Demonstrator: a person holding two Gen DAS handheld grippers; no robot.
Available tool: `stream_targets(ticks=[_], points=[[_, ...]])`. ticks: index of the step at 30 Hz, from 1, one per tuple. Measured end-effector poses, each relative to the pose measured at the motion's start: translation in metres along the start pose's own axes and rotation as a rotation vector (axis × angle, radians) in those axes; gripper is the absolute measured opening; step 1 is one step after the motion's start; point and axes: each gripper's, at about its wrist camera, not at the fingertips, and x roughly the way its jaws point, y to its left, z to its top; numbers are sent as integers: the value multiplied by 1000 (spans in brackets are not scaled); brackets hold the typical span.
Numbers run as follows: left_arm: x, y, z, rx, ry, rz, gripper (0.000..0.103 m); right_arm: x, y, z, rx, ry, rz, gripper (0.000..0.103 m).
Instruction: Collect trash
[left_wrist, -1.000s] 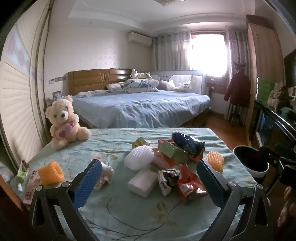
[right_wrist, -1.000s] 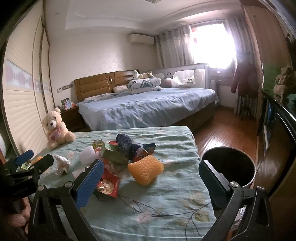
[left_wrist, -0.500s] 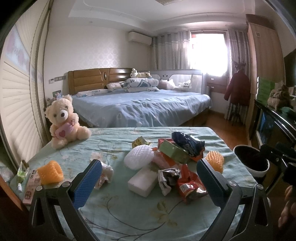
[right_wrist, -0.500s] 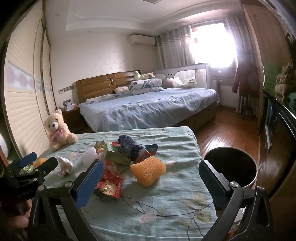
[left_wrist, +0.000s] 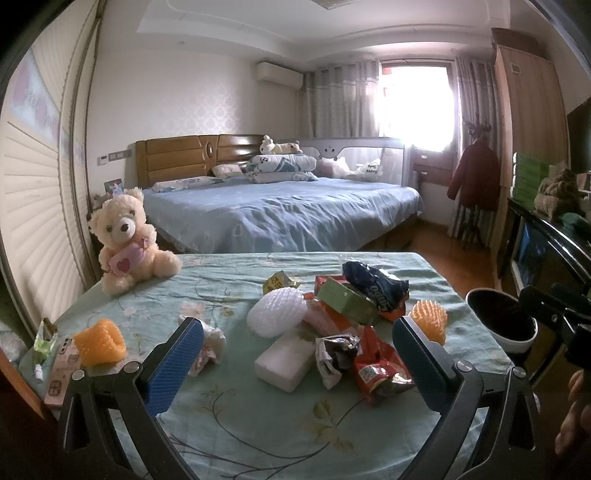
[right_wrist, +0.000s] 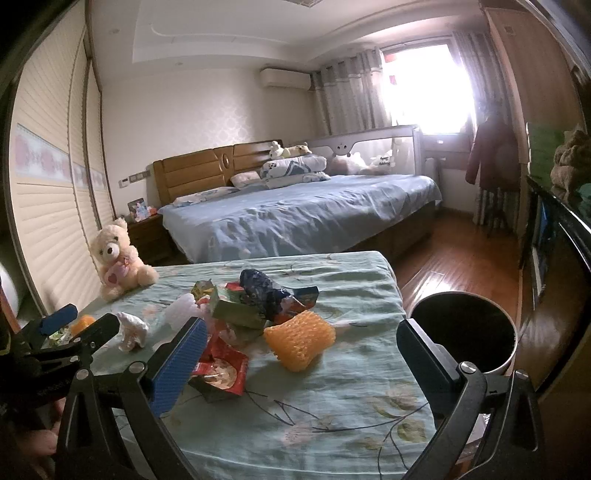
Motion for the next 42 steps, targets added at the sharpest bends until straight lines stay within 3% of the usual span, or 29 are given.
stream_targets(ticks=[25, 42], points=[[8, 4, -4, -6, 24, -22, 102, 11, -2, -6, 25, 45, 19, 103], [54, -4, -12, -21, 171, -82, 101, 70, -45, -24, 128, 218, 98, 102]])
